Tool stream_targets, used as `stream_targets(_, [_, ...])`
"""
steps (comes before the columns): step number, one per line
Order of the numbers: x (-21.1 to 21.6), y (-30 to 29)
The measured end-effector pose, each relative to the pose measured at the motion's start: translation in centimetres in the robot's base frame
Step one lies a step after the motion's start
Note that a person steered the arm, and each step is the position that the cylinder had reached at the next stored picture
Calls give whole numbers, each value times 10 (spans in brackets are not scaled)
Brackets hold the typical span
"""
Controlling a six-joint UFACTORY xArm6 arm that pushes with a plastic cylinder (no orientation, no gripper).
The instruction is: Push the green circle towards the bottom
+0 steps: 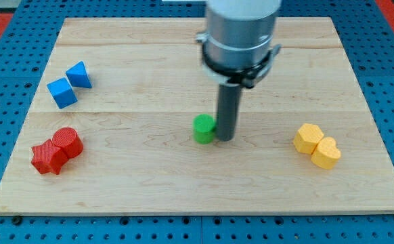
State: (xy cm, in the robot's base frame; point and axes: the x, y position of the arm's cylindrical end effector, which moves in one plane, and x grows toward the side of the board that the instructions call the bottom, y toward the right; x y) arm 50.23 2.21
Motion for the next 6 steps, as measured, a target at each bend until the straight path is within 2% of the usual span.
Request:
stream_targets(1, [-3,10])
stream_targets(2, [-34,20])
stream_targets(3, [-56,-6])
stream_targets(4, [-45,-21])
stream_targets(5, [-13,-30])
stream_targets(6, [-3,-22])
